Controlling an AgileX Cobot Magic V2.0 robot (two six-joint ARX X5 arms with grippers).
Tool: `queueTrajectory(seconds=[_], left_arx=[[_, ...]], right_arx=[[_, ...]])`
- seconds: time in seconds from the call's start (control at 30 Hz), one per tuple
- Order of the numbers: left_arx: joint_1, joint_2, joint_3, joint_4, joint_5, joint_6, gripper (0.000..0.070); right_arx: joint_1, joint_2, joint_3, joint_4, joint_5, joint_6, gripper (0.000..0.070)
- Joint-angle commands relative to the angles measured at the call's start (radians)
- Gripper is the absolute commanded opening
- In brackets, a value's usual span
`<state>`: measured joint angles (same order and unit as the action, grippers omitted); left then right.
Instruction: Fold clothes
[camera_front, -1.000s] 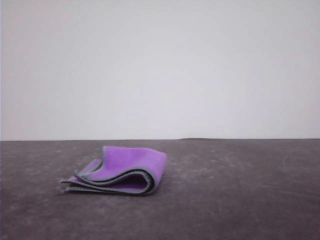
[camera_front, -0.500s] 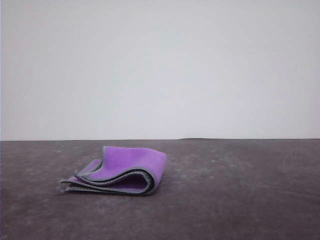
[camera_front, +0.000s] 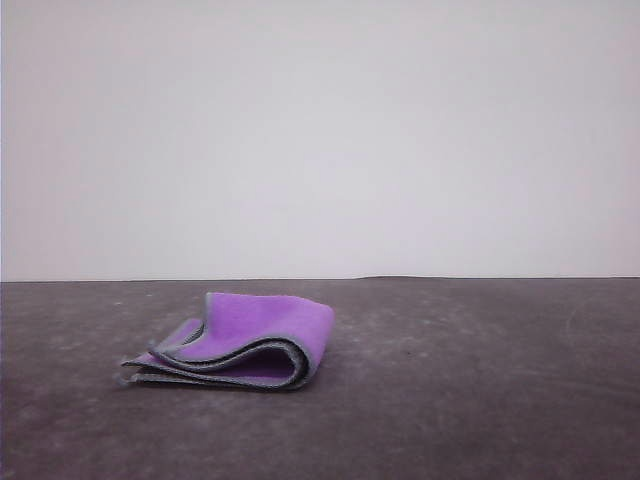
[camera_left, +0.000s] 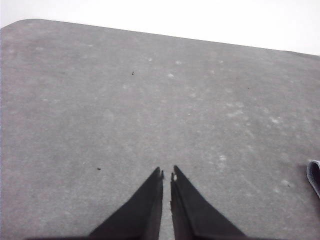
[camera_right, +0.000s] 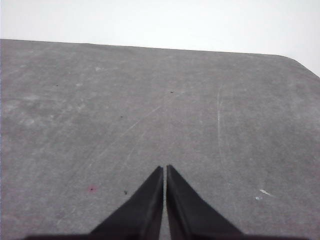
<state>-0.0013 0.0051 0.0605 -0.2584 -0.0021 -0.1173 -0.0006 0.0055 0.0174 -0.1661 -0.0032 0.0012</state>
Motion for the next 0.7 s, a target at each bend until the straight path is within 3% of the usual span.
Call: queueTrajectory(seconds=[0.0, 0.67], left_arx=[[0.000, -0.001, -0.016, -0.010, -0.002, 0.000, 0.0017], [0.000, -0.001, -0.016, -0.010, -0.002, 0.000, 0.0017]], right_arx=[[0.001, -0.002, -0.005, 0.015, 0.001, 0.010, 0.0003], [0.001, -0.002, -0.005, 0.014, 0.001, 0.010, 0.0003]])
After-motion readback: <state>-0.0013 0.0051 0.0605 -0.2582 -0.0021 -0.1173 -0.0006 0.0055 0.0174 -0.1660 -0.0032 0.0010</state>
